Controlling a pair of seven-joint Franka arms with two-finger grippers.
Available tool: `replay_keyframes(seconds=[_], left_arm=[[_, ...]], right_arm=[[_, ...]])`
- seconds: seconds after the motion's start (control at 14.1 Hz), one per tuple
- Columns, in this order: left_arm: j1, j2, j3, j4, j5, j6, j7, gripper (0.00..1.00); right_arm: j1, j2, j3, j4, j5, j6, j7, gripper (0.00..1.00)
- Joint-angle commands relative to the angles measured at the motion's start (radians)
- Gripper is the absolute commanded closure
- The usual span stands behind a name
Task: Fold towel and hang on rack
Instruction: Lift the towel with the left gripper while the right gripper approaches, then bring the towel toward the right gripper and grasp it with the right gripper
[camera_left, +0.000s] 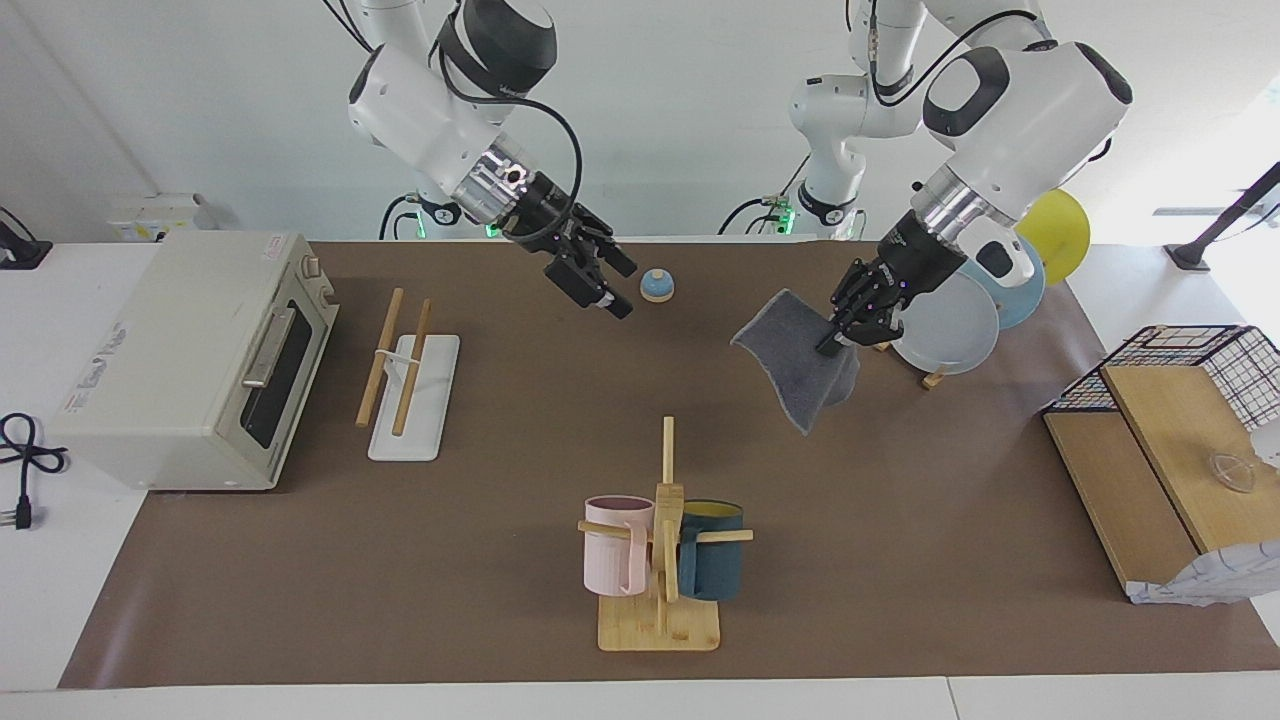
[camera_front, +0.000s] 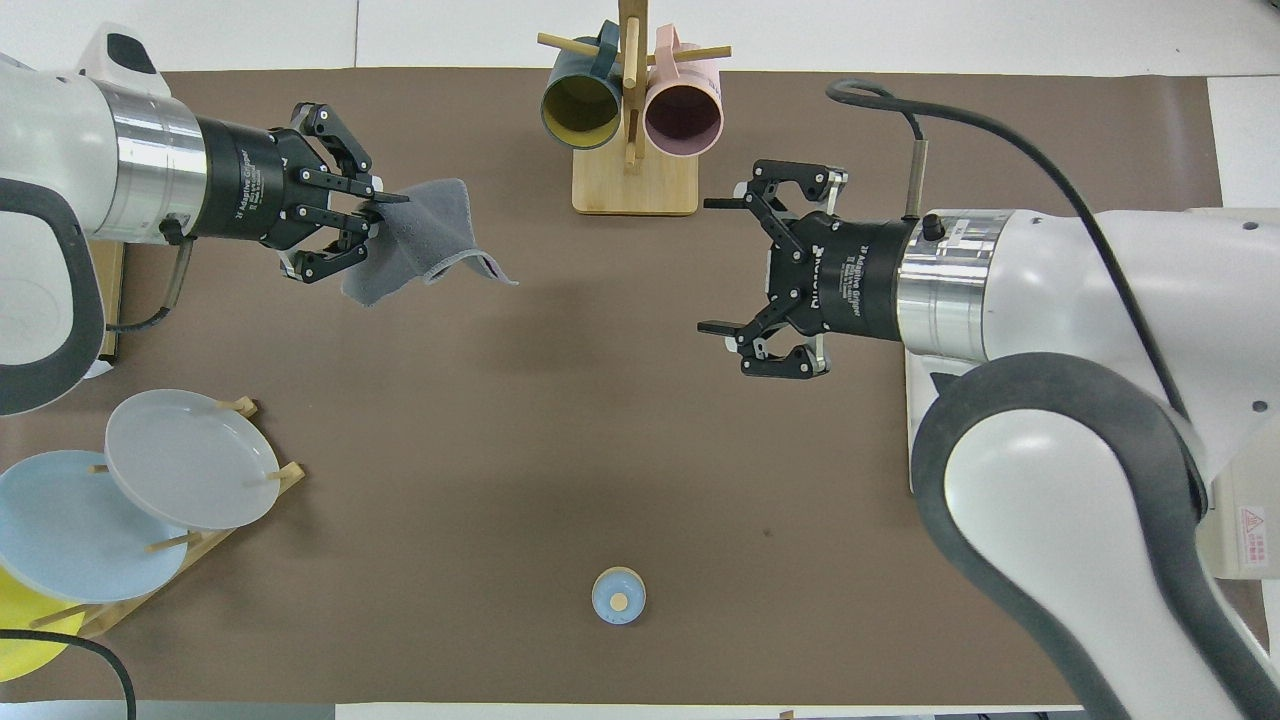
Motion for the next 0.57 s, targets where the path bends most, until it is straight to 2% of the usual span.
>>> replay_keyframes(seconds=[0.0,0.28,0.5], left_arm=[[-0.01,-0.033,0.002,-0.015,-0.02,-0.007,-0.202,1.0],[-0.046,-0.05,0.002,-0.018,-0.018,-0.007,-0.426,1.0],[-0.072,-0.067,0.002,-0.03,-0.016,-0.01,-0.528,1.0]], right_arm=[[0.046,-0.007,-0.004,-0.026,0.039,0.058,0.003,0.0],[0.109,0.038,-0.004,-0.011,0.04,0.161,-0.016,0.0],[0.123,0.091,-0.004,0.058,0.04,0.192,-0.016,0.0]])
